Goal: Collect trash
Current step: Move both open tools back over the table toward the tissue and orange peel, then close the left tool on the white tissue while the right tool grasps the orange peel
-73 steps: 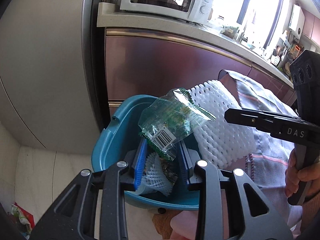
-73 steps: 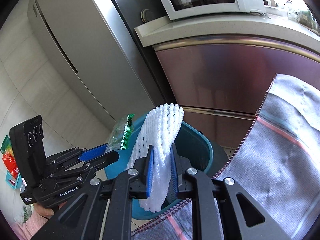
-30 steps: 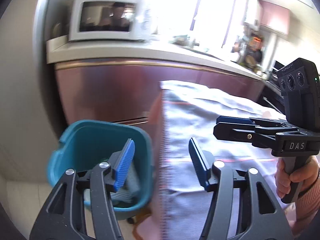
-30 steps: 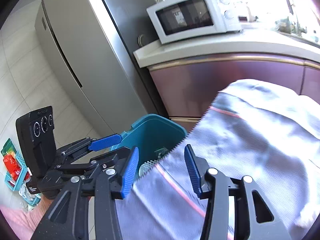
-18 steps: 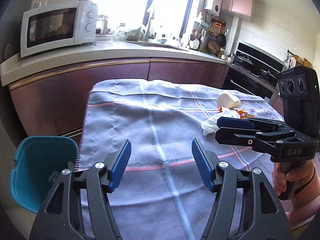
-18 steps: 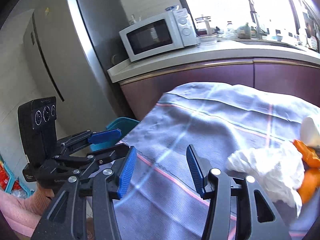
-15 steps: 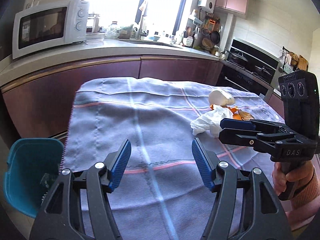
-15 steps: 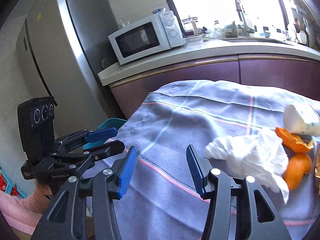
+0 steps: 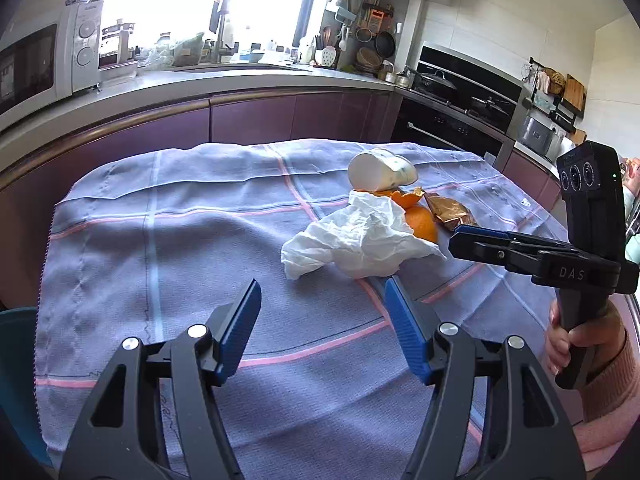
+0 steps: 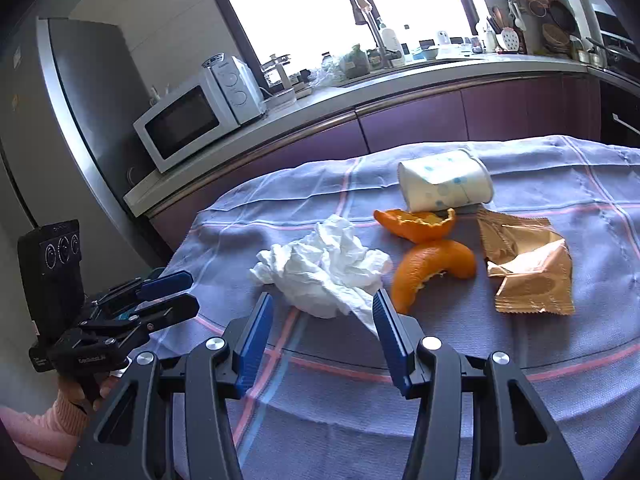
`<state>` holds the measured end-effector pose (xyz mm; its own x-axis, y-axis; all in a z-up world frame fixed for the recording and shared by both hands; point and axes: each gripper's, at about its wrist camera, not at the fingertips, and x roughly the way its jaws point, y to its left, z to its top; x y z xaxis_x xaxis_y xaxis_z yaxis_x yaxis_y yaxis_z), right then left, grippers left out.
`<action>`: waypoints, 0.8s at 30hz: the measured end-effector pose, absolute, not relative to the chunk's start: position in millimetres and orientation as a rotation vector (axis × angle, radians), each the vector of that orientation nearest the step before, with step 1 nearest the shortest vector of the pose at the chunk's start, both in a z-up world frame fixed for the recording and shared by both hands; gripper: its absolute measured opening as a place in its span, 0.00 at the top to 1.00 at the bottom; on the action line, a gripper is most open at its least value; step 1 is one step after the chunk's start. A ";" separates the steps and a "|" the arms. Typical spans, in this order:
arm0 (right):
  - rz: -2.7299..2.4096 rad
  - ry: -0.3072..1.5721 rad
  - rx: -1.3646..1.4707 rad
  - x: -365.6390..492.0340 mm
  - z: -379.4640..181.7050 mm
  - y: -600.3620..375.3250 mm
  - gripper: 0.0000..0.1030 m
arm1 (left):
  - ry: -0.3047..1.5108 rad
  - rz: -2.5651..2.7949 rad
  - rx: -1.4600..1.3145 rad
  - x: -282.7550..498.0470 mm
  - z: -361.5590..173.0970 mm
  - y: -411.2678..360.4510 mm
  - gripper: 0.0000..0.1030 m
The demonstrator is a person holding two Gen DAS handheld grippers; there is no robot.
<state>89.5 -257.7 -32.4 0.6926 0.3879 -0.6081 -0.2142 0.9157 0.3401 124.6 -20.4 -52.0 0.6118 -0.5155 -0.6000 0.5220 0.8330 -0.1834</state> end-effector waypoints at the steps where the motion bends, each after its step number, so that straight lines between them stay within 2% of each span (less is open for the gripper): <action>1: 0.334 0.734 0.258 89.5 -33.7 -261.3 0.52 | 0.691 -0.600 0.015 126.0 -52.3 -24.2 0.38; 22: 0.282 0.781 0.324 120.8 -53.2 -287.5 0.52 | 0.736 -0.623 0.061 165.4 -53.8 -73.8 0.33; 24: 0.278 0.790 0.330 125.2 -55.2 -288.2 0.55 | 0.741 -0.628 0.072 167.3 -56.1 -79.8 0.33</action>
